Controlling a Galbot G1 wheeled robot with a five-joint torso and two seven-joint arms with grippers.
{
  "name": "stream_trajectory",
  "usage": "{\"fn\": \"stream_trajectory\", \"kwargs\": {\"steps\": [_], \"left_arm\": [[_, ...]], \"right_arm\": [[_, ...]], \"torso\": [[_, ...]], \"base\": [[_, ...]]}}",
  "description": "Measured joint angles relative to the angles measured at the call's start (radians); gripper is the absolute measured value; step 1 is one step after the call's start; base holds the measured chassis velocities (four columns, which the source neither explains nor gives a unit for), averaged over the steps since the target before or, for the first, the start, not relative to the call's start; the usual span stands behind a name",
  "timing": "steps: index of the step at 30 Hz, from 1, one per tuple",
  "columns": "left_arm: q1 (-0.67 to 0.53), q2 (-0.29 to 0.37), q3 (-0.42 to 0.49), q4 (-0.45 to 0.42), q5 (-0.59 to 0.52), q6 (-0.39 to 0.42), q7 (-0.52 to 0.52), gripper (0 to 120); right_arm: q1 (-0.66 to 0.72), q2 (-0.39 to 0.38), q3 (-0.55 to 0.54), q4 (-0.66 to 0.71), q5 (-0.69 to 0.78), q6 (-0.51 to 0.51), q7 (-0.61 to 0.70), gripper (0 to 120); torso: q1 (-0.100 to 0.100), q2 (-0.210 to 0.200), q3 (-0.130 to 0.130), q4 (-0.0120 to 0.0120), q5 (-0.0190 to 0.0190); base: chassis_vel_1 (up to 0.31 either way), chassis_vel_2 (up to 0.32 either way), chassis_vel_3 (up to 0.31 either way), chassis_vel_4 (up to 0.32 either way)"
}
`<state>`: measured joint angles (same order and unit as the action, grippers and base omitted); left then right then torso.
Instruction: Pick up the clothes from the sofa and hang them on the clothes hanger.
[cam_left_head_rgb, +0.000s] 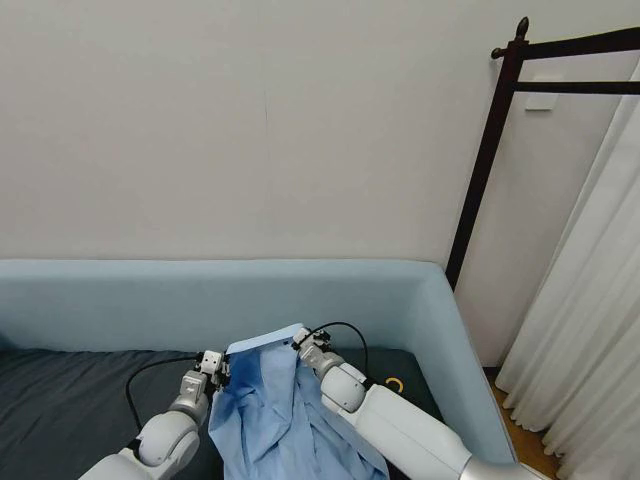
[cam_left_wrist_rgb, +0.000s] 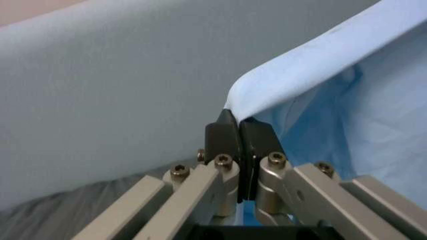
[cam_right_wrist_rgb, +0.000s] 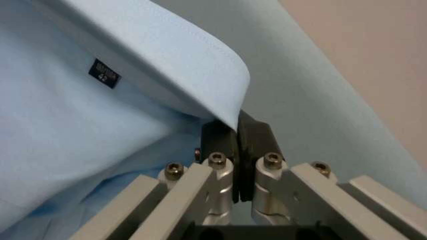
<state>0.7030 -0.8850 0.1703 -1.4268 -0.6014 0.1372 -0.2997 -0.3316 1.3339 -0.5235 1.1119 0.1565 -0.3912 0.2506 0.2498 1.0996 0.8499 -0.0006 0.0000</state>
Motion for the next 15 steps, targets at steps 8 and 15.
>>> {"fn": "stream_trajectory", "kwargs": {"steps": [8, 15], "left_arm": [[-0.069, 0.005, 0.063, 0.074, -0.008, 0.007, -0.006, 0], [-0.082, -0.021, 0.103, 0.139, -0.005, -0.023, 0.006, 0]], "right_arm": [[-0.064, -0.049, 0.042, 0.036, 0.000, 0.043, -0.015, 14], [-0.189, -0.146, 0.143, 0.079, 0.003, 0.132, -0.064, 43]], "torso": [[0.000, 0.000, 0.000, 0.0008, 0.0002], [0.000, 0.000, 0.000, 0.0002, 0.0002]], "base": [[0.000, 0.000, 0.000, 0.000], [0.000, 0.000, 0.000, 0.000]]}}
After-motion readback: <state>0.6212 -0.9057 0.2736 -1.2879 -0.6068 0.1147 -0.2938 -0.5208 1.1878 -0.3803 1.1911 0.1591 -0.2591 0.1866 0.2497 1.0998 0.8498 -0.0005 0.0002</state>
